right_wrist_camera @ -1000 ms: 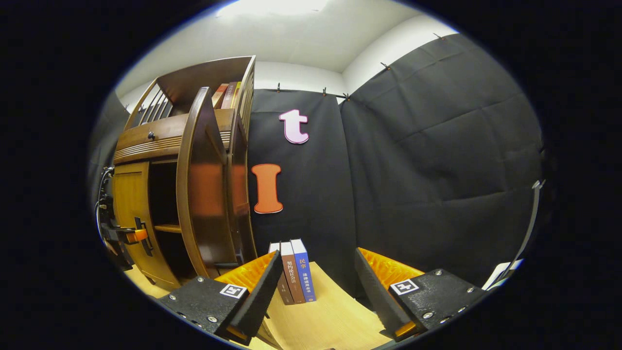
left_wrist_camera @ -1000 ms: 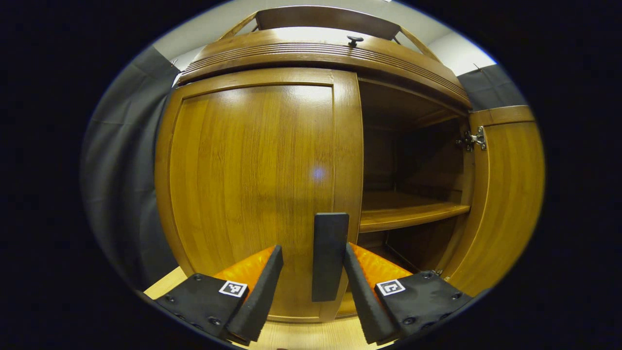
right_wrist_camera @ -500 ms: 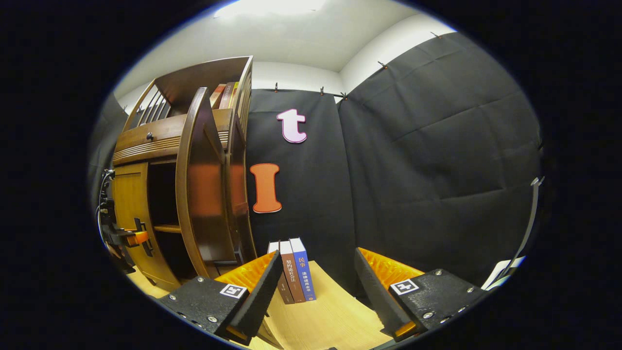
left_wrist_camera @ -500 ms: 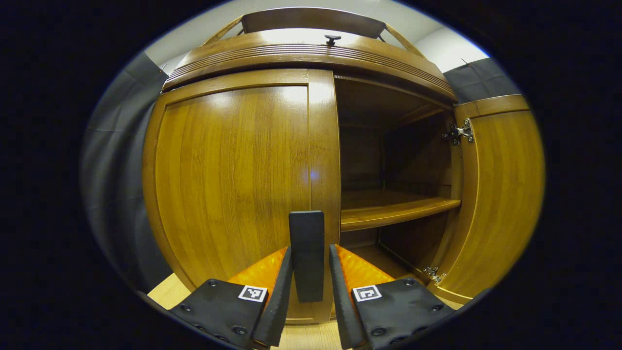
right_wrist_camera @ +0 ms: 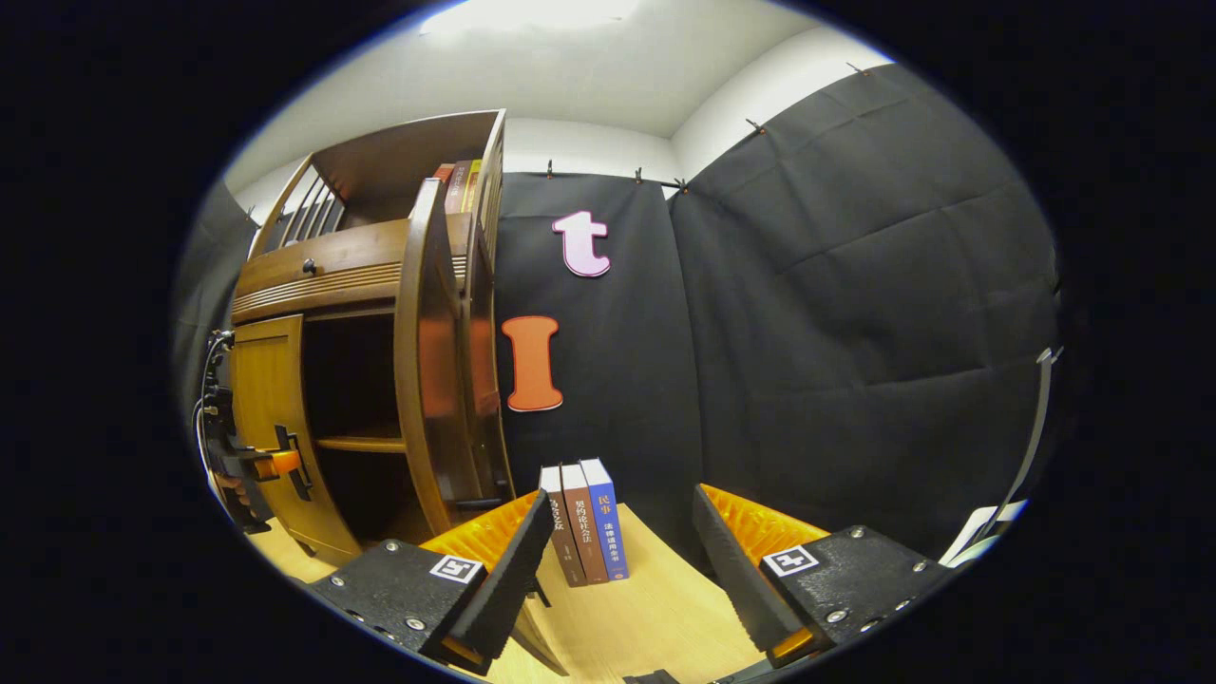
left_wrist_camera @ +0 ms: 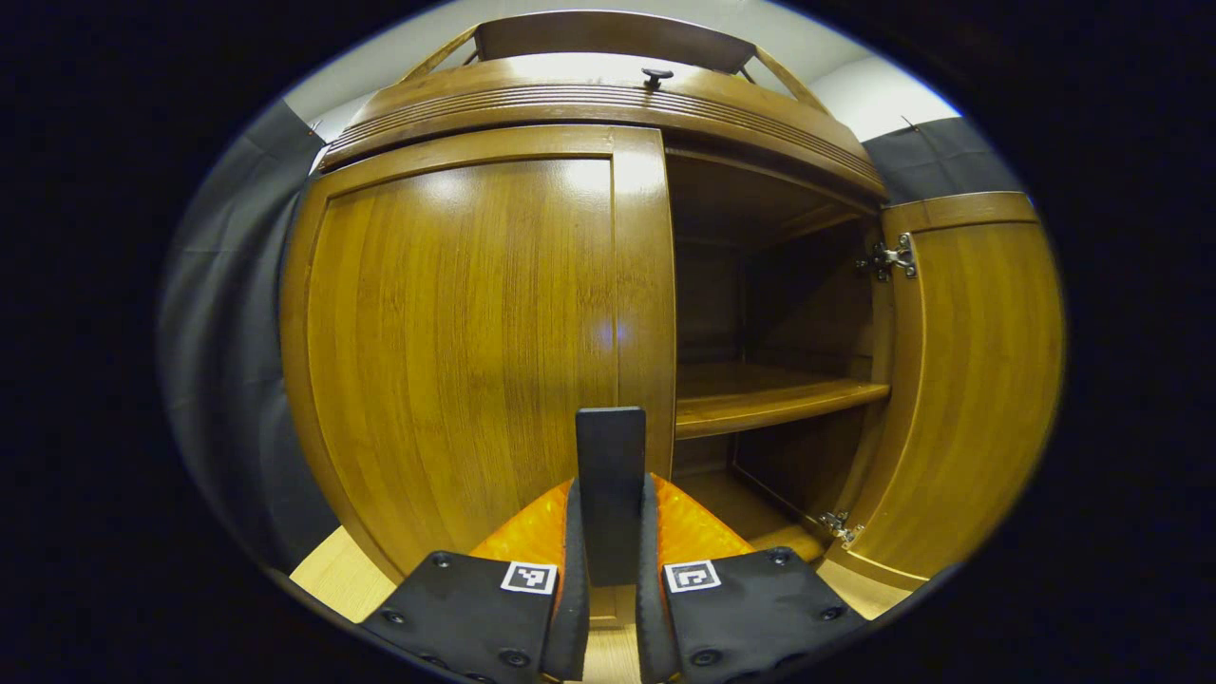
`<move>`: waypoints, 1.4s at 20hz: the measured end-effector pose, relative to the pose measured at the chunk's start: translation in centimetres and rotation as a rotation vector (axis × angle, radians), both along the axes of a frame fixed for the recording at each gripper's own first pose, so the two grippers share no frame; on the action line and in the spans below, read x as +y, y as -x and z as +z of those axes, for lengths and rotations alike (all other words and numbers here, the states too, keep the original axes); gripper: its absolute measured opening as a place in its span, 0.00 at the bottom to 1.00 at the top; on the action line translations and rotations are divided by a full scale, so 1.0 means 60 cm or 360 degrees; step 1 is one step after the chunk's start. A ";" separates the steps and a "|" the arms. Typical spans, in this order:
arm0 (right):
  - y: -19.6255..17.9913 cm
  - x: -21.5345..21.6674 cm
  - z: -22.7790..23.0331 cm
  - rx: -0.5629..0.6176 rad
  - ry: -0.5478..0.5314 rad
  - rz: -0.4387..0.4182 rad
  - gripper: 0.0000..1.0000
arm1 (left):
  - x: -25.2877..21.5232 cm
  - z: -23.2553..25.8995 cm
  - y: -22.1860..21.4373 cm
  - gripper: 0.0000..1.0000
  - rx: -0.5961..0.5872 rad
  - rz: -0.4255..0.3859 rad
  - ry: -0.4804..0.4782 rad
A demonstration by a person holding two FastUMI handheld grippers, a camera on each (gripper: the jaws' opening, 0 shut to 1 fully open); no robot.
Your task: Open the right door of the double-door shoe cabinet with the right hand, and open the left door with the left hand.
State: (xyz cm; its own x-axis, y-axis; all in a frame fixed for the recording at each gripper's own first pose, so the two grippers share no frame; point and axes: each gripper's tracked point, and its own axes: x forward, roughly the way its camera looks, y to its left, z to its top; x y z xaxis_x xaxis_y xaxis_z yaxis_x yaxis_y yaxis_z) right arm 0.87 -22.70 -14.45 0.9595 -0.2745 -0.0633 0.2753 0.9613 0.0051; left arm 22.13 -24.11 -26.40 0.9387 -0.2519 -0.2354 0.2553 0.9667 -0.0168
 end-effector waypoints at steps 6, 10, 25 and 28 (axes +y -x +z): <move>0.019 0.052 0.028 -0.0033 -0.0018 0.0057 0.92 | 0.019 0.014 0.059 0.27 0.0004 -0.0107 0.0020; 0.027 0.088 0.032 -0.0036 -0.0042 0.0105 0.92 | 0.034 0.022 0.090 0.29 -0.0003 -0.0146 0.0016; 0.052 0.195 0.012 -0.0024 -0.0068 0.0262 0.92 | 0.127 0.049 0.202 0.29 -0.0031 -0.0162 0.0013; 0.054 0.206 0.012 -0.0023 -0.0073 0.0282 0.92 | 0.143 0.053 0.213 0.29 -0.0034 -0.0145 0.0000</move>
State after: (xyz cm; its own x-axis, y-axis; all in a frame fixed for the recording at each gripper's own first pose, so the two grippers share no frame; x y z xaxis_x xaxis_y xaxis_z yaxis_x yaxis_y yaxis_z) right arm -2.37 -10.36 -13.72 0.9935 -0.0982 -0.0577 0.1012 0.9935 0.0529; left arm 9.34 -15.55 -23.19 0.9166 -0.3366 -0.2159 0.3426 0.9394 -0.0104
